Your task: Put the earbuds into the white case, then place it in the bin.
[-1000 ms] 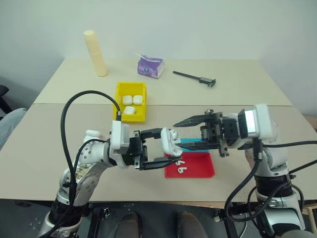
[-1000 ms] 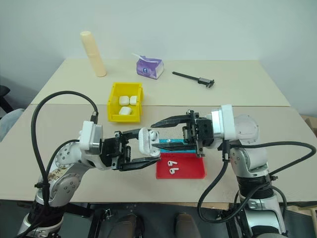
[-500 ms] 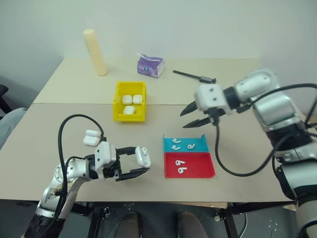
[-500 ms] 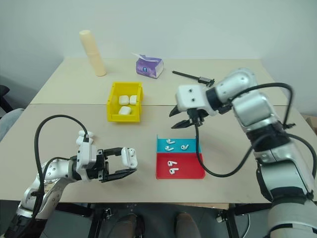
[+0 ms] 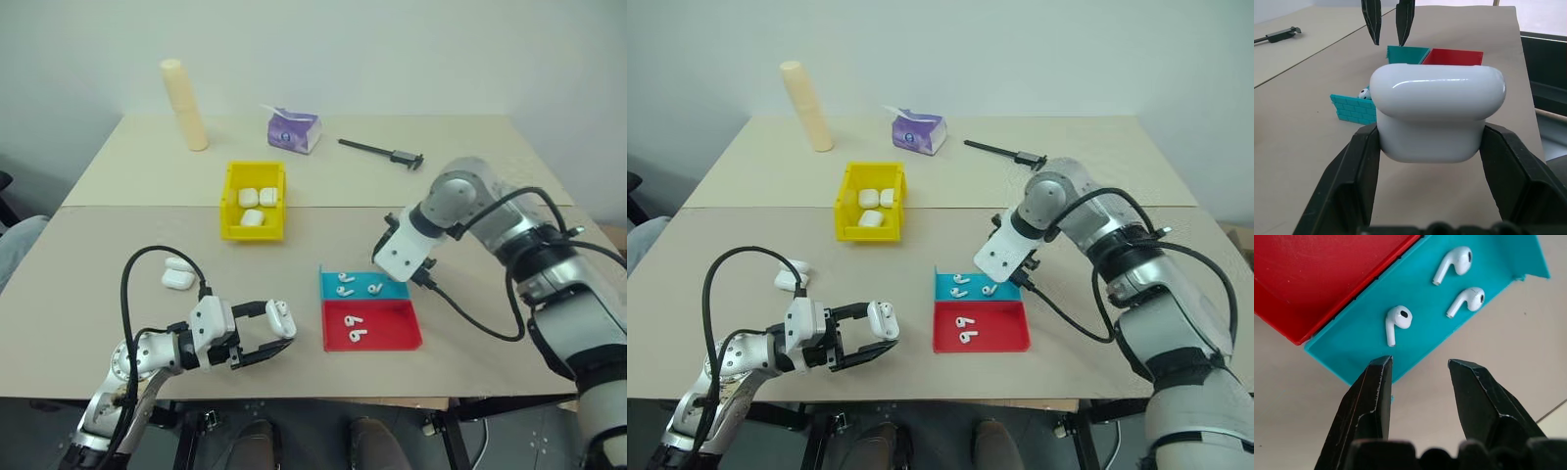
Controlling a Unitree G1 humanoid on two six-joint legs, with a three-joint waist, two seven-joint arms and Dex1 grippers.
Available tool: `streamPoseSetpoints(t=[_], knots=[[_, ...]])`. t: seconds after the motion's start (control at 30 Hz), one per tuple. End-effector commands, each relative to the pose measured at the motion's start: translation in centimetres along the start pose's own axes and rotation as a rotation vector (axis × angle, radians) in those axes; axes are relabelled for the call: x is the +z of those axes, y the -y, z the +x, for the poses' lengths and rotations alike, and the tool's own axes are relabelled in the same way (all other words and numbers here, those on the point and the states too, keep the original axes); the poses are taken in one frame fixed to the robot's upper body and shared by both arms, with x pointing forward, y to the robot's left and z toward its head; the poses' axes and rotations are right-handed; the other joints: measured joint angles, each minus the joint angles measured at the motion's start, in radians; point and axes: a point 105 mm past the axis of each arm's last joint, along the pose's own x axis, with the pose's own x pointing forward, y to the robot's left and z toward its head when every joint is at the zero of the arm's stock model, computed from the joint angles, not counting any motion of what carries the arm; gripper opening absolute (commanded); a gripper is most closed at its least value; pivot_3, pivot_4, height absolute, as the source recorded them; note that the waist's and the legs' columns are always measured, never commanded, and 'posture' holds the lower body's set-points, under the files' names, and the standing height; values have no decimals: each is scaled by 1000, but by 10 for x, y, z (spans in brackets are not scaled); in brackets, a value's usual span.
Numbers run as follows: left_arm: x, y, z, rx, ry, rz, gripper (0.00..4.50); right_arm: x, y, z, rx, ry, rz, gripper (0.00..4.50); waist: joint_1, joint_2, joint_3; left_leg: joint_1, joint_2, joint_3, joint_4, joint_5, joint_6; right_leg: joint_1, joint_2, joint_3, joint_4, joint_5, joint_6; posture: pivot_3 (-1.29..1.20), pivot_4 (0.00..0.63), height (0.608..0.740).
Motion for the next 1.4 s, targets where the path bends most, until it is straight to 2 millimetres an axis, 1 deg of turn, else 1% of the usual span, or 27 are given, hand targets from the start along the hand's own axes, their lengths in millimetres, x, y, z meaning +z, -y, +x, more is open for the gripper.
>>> streamPoseSetpoints(t=[0.03,0.23,0.37,0.53,0.67,0.77,0.97,1.1,1.4], knots=[[6,1,1,23,12,40,2774,2,4,-1,29,-19,-77,2240,2,0,0,0,0,0,0,0,0,0,0,0,0,0,0,0,150,740],[6,7,-2,31,6,27,2774,4,0,12,82,-14,-98,2240,4,0,0,-1,0,1,0,0,0,0,-1,0,0,0,0,0,150,740],[4,6,-2,45,-2,28,2774,3,-5,19,110,-8,-111,2240,4,0,0,0,0,1,0,0,0,0,-1,0,1,0,0,0,150,740],[4,7,-4,49,-9,32,2774,5,-2,27,106,-6,-111,2240,2,0,0,0,0,1,0,0,0,0,-1,0,1,0,0,0,150,740],[3,7,-7,44,-22,32,2774,6,0,29,103,-3,-111,2240,4,0,0,0,0,1,0,0,0,0,-1,0,1,0,0,0,150,740],[3,7,-8,45,-26,33,2774,5,-2,31,121,-10,-117,2240,4,0,0,0,0,2,0,0,0,0,-1,0,1,0,0,0,150,740],[5,8,-6,48,-22,33,2774,7,-3,35,122,4,-83,2240,3,0,0,0,0,2,0,0,0,0,-1,0,1,0,0,0,150,740],[5,7,-5,51,-22,36,2774,4,-5,36,135,-19,-82,2240,3,0,0,1,0,2,0,0,0,0,-1,0,1,0,0,0,150,740],[5,6,-4,57,-24,44,2774,5,-8,41,141,-14,-87,2240,3,0,0,1,0,2,0,0,0,0,-1,0,1,0,0,0,150,740]])
